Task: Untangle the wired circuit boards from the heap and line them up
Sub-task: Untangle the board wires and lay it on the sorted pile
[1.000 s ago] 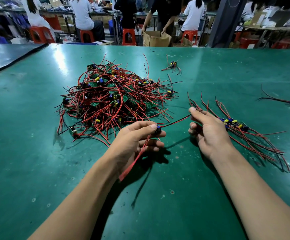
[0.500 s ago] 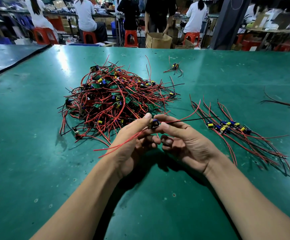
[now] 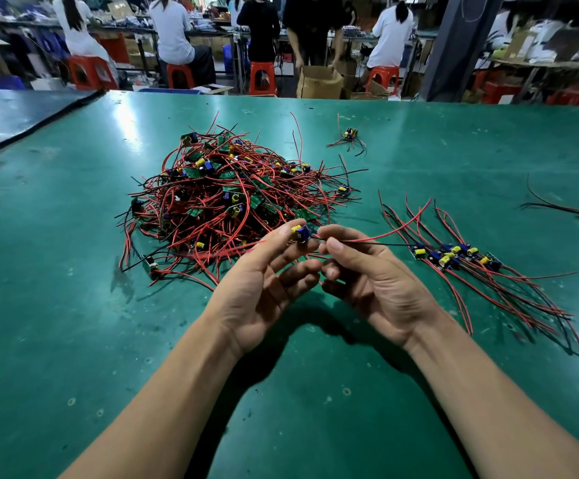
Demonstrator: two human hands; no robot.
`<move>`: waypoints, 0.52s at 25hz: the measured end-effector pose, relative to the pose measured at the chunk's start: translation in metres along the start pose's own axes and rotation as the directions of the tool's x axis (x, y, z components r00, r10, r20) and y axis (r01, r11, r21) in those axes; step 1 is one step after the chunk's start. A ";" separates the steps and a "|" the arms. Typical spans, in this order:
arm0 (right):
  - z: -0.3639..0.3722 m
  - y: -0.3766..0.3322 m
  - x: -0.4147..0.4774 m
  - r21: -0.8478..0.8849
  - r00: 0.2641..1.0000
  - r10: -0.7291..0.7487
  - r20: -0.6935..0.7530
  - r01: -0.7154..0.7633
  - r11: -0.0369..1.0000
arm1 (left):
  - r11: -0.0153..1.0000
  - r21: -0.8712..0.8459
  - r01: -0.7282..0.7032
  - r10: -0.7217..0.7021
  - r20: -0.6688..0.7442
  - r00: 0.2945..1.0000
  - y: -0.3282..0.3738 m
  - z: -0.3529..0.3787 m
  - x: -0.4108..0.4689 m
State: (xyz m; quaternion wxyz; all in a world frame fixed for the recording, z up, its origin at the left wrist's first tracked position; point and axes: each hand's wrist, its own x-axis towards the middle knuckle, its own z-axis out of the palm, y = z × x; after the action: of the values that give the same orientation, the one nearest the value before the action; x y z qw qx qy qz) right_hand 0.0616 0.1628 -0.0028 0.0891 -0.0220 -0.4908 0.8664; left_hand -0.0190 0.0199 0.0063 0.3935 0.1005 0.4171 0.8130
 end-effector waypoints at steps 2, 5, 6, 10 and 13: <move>-0.004 -0.002 -0.003 -0.045 0.994 0.026 0.110 -0.021 0.999 | 1.000 0.015 -0.022 0.022 -0.013 1.000 0.000 -0.001 0.001; -0.015 -0.011 -0.005 -0.129 0.987 0.079 0.137 -0.061 0.990 | 0.999 0.046 -0.021 0.022 -0.025 0.999 0.001 -0.001 0.001; -0.019 -0.015 -0.005 -0.148 0.992 0.088 0.095 -0.073 0.986 | 0.999 0.051 -0.009 0.011 -0.033 0.999 0.001 0.000 0.001; -0.025 -0.018 0.000 -0.185 0.996 0.089 -0.018 -0.091 0.978 | 0.994 0.112 0.014 -0.009 -0.038 0.999 -0.001 0.000 0.001; -0.016 -0.008 0.004 -0.232 0.994 0.109 -0.022 -0.111 0.966 | 0.982 0.187 0.024 -0.030 0.027 0.999 -0.006 0.001 -0.002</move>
State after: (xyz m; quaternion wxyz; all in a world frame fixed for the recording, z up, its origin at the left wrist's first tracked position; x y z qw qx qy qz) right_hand 0.0610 0.1813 -0.0039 0.0400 -0.0631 -0.5868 0.8063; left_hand -0.0140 0.0213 0.0031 0.3995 0.1434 0.4871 0.7633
